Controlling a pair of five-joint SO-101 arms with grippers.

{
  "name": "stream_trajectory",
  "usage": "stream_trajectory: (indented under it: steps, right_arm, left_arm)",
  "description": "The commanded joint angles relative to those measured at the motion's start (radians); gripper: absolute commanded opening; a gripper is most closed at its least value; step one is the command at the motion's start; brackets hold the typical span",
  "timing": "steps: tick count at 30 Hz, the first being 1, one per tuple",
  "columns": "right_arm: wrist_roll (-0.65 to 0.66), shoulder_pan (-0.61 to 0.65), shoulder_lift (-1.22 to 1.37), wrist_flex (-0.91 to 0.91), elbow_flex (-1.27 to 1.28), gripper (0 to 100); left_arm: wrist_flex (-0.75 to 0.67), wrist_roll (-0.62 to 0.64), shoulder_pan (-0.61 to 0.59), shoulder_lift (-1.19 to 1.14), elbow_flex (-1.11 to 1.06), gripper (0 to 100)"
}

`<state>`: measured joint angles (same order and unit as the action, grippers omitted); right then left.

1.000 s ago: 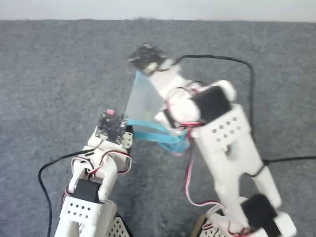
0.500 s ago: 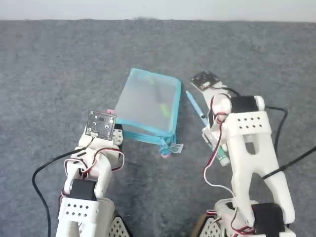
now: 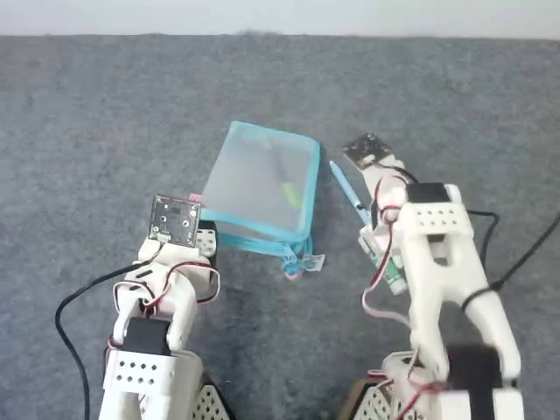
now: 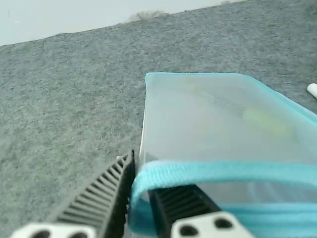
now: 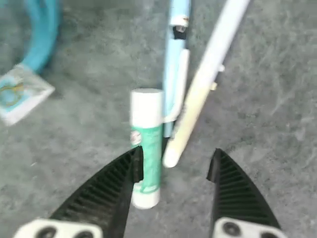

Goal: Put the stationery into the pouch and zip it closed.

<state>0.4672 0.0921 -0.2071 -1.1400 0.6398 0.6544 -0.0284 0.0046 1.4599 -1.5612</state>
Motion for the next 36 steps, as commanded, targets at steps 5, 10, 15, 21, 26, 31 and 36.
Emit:
stream_trajectory:
  steps: [5, 10, 15, 21, 26, 31, 36]
  right_arm:
    - [0.017, -0.065, 0.153, 0.068, -0.087, 16.2]
    - [0.018, -0.070, 0.236, 0.117, -0.089, 16.2]
    - [0.037, -0.090, 0.297, 0.117, -0.089, 11.3]
    - [0.035, -0.188, 0.254, 0.108, -0.100, 1.2]
    - [0.038, -0.213, 0.107, 0.021, -0.100, 0.8]
    - [0.043, -0.137, -0.137, -0.166, -0.100, 0.8]
    - [0.044, 0.042, -0.383, -0.326, -0.100, 0.8]
  left_arm:
    - [0.002, 0.012, -0.006, 0.018, 0.070, 1]
    - [0.002, 0.012, -0.006, 0.018, 0.070, 1]
    - [0.002, 0.012, -0.006, 0.018, 0.070, 1]
    - [0.002, 0.012, -0.006, 0.018, 0.067, 1]
    - [0.000, 0.012, -0.005, 0.018, 0.067, 1]
    - [0.000, 0.012, -0.005, 0.018, 0.067, 1]
    - [0.000, 0.017, -0.005, 0.018, 0.067, 1]
